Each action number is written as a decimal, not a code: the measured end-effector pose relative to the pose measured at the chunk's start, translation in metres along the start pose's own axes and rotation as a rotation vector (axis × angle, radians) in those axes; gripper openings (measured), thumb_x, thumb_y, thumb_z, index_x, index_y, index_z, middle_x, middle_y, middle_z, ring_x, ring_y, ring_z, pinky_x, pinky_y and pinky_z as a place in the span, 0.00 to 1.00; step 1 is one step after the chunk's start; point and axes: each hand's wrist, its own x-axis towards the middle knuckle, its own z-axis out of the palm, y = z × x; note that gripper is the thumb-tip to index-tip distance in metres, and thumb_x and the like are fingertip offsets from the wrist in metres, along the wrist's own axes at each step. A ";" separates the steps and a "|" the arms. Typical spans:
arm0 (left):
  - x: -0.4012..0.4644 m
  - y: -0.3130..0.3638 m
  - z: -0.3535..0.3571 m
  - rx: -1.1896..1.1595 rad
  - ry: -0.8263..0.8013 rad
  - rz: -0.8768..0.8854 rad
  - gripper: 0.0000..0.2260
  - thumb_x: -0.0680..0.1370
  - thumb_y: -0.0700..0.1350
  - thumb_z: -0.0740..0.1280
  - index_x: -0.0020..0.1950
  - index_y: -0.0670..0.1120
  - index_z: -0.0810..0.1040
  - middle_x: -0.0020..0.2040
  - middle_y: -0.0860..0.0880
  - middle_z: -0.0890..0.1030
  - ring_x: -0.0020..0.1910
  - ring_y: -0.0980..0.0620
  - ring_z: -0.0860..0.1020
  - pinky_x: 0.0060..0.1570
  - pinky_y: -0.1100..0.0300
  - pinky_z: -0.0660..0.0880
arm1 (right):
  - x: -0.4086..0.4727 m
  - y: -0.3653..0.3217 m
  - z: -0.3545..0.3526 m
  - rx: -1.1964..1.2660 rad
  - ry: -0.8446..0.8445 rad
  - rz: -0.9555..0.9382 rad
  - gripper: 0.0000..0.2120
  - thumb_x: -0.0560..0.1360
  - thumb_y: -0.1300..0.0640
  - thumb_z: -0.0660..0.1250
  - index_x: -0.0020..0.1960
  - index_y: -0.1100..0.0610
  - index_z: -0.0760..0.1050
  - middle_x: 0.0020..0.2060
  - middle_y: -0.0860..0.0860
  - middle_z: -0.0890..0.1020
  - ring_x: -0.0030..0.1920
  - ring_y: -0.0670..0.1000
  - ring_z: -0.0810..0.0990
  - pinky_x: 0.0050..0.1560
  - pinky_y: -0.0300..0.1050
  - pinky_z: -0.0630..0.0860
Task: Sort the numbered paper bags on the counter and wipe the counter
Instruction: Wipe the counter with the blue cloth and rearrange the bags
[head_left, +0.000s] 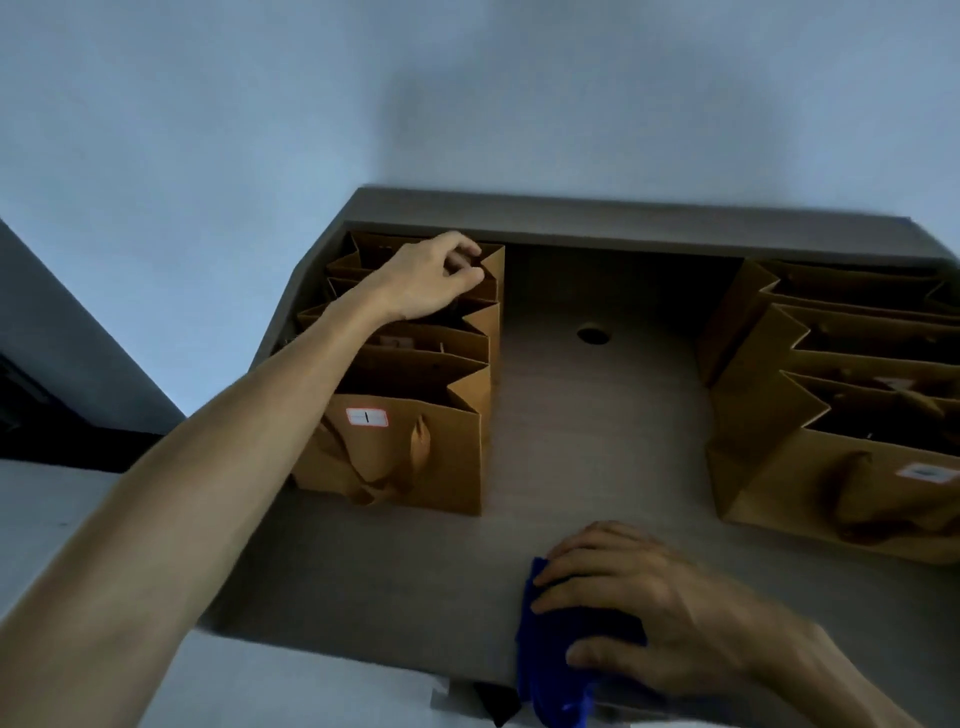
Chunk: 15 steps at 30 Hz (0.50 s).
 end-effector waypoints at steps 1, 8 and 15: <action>-0.001 -0.003 -0.006 0.015 0.000 -0.005 0.16 0.81 0.52 0.61 0.68 0.52 0.71 0.63 0.51 0.77 0.57 0.55 0.75 0.54 0.60 0.69 | 0.005 0.000 -0.004 -0.022 0.047 0.009 0.20 0.79 0.37 0.56 0.69 0.39 0.69 0.68 0.34 0.68 0.70 0.32 0.58 0.72 0.36 0.54; -0.021 -0.038 -0.037 0.162 -0.048 -0.026 0.12 0.81 0.52 0.62 0.62 0.52 0.77 0.64 0.51 0.77 0.63 0.50 0.73 0.54 0.58 0.67 | 0.052 0.007 -0.051 -0.015 0.505 -0.001 0.10 0.80 0.51 0.61 0.59 0.50 0.77 0.52 0.42 0.80 0.53 0.37 0.78 0.53 0.36 0.76; -0.037 -0.057 -0.048 0.144 -0.060 0.002 0.09 0.80 0.50 0.64 0.58 0.56 0.78 0.56 0.54 0.78 0.57 0.54 0.75 0.57 0.54 0.74 | 0.127 0.004 -0.113 -0.002 0.663 0.104 0.16 0.77 0.48 0.66 0.63 0.50 0.75 0.56 0.44 0.77 0.51 0.40 0.75 0.49 0.37 0.76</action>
